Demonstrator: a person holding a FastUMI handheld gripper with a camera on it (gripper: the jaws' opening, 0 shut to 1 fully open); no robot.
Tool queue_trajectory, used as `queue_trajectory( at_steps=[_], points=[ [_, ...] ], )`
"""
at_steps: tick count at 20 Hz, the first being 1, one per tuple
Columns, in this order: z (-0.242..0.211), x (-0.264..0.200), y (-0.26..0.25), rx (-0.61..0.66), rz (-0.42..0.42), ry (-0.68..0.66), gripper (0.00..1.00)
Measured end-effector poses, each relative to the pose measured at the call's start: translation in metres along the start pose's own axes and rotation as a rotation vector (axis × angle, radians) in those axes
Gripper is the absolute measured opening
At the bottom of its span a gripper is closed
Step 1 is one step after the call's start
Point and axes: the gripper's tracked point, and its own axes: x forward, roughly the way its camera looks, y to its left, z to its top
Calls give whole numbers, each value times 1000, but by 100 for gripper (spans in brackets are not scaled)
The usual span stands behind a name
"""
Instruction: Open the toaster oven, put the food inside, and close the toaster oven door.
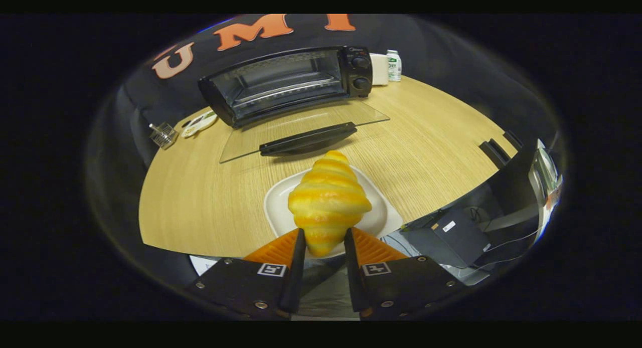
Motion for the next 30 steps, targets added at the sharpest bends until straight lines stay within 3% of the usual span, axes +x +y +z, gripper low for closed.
queue_trajectory(
  at_steps=[6, 11, 19, 23, 30],
  points=[
    [37, -33, 24, 30, 117, -68, 40],
    [81, -43, 60, 93, 265, -113, 40],
    [150, -16, 90, 109, 372, -172, 40],
    [177, 7, 115, 199, 474, -188, 40],
    [207, 51, 141, 354, 583, -171, 40]
  ],
)
